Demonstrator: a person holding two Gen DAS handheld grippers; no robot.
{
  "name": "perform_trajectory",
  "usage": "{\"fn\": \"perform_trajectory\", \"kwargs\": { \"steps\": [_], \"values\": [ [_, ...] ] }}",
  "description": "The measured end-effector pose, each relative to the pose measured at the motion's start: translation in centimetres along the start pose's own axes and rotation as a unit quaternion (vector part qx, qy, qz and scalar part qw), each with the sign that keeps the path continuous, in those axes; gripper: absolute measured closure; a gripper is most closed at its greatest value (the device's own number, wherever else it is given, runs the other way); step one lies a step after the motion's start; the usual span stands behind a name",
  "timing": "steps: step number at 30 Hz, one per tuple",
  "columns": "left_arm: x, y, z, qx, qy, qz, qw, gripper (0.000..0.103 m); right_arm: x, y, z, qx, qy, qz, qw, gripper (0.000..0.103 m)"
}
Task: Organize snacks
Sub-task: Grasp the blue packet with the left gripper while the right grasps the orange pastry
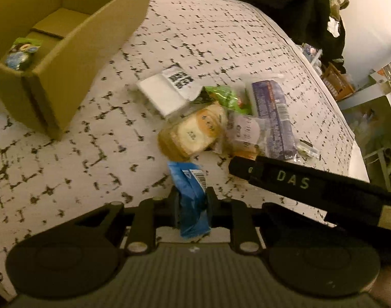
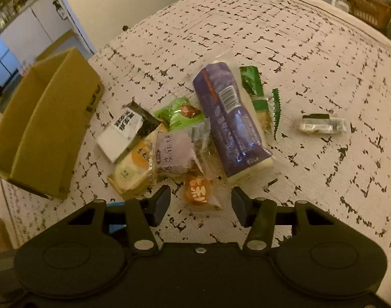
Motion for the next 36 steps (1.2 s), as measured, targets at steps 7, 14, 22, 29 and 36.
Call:
{"fn": "perform_trajectory", "kwargs": {
  "steps": [7,14,22,29,36],
  "values": [
    [-1.7,-0.3,0.6,-0.003,-0.007,-0.010,0.9999,0.085,-0.4,0.7,0.6,-0.036,0.023,-0.017,0.999,0.069],
    [-3.9,-0.9,0.1,0.007,-0.002,-0.026,0.9996,0.085,-3.5,0.8,0.8,-0.011,0.003,-0.052,0.999,0.072],
    [-6.4,-1.7,-0.6,0.017,0.010,-0.053,0.9984,0.085,-5.1,1.4,1.5,-0.011,-0.010,-0.064,0.998,0.087],
    [-7.9,-2.0,-0.3,0.021,0.006,-0.070,0.9973,0.085,-5.0,1.5,1.4,-0.007,-0.012,-0.052,0.999,0.096],
    [-8.4,-1.6,0.5,0.013,0.001,-0.072,0.9973,0.085,-3.1,2.0,0.8,0.010,-0.003,0.005,1.000,0.092]
  ]
}}
Point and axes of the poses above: each gripper's, at about its wrist camera, not at the fingertips, and x roughly the way its jaws point, z to its left, y to its underside, the point moved 1 cm from there along x, roughly the way its jaws point, and after that the axes turned 11 degrees about y, right-handed, at the moved point
